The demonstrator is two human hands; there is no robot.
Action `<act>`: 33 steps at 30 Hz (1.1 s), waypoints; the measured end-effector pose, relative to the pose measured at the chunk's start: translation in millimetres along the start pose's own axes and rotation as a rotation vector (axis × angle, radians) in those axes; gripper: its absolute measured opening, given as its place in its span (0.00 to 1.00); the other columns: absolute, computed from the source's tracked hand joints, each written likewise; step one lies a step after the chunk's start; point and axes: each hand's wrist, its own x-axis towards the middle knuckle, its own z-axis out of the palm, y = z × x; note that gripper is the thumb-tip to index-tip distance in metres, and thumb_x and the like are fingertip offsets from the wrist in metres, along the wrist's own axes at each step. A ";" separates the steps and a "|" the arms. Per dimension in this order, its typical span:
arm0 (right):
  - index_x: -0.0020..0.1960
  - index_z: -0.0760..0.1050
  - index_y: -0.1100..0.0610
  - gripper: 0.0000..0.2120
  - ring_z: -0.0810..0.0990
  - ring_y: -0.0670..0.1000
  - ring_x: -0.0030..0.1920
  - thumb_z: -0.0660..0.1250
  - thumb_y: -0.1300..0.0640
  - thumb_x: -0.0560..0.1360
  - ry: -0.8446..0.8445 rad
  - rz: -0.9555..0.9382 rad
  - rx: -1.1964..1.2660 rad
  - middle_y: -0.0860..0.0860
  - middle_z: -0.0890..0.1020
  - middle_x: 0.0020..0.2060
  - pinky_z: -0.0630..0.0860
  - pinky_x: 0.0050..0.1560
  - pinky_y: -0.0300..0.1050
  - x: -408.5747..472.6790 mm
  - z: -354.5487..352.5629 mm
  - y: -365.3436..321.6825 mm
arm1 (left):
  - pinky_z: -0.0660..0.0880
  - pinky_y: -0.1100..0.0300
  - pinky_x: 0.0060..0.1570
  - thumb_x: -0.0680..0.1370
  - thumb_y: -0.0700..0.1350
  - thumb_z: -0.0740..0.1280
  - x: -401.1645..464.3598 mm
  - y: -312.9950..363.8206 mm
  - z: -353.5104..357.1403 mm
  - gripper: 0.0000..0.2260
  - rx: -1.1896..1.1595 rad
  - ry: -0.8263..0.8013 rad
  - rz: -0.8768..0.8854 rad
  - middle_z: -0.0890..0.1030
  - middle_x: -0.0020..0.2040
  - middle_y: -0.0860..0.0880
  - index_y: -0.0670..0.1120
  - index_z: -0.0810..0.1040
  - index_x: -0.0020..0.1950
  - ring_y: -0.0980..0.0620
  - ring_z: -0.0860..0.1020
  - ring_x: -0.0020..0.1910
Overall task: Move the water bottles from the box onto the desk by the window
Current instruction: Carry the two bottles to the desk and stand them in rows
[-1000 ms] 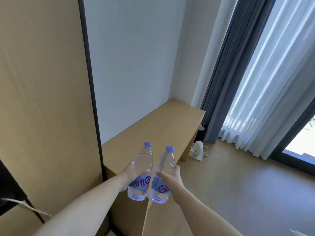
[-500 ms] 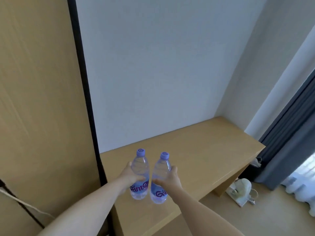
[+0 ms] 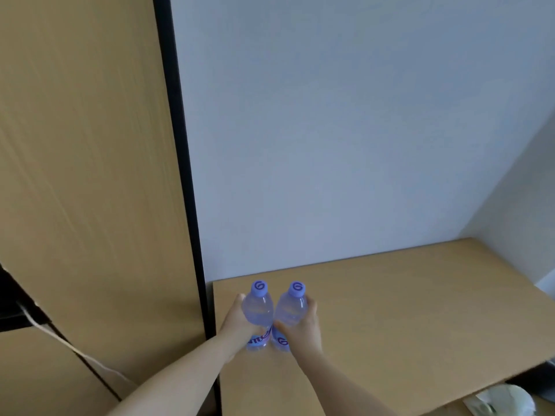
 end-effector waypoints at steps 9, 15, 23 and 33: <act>0.40 0.62 0.50 0.11 0.64 0.47 0.33 0.66 0.52 0.67 -0.378 -0.118 -0.252 0.43 0.65 0.32 0.64 0.36 0.45 37.3 -21.1 -11.9 | 0.68 0.58 0.33 0.62 0.45 0.69 35.3 -3.9 -16.6 0.09 0.086 0.065 0.034 0.70 0.30 0.54 0.50 0.68 0.33 0.54 0.69 0.33; 0.57 0.67 0.45 0.21 0.79 0.45 0.45 0.71 0.53 0.68 -0.295 -0.081 -0.170 0.44 0.79 0.48 0.75 0.42 0.39 65.6 -11.1 -11.3 | 0.65 0.56 0.37 0.67 0.45 0.66 52.1 7.8 -19.1 0.08 -0.022 0.163 0.046 0.68 0.32 0.50 0.51 0.67 0.33 0.53 0.66 0.36; 0.62 0.67 0.46 0.24 0.79 0.45 0.48 0.71 0.57 0.70 -0.427 -0.107 -0.155 0.45 0.80 0.50 0.74 0.42 0.37 121.1 -2.0 -34.7 | 0.68 0.58 0.37 0.65 0.40 0.66 72.5 15.6 -24.9 0.10 0.039 0.259 -0.016 0.73 0.34 0.48 0.35 0.72 0.42 0.53 0.70 0.37; 0.63 0.66 0.53 0.25 0.77 0.49 0.52 0.69 0.65 0.71 -0.478 -0.168 -0.214 0.52 0.75 0.57 0.71 0.42 0.35 166.5 12.4 -28.6 | 0.78 0.49 0.51 0.65 0.49 0.66 98.8 31.6 -29.7 0.15 0.080 0.394 -0.135 0.84 0.44 0.46 0.46 0.78 0.49 0.47 0.81 0.48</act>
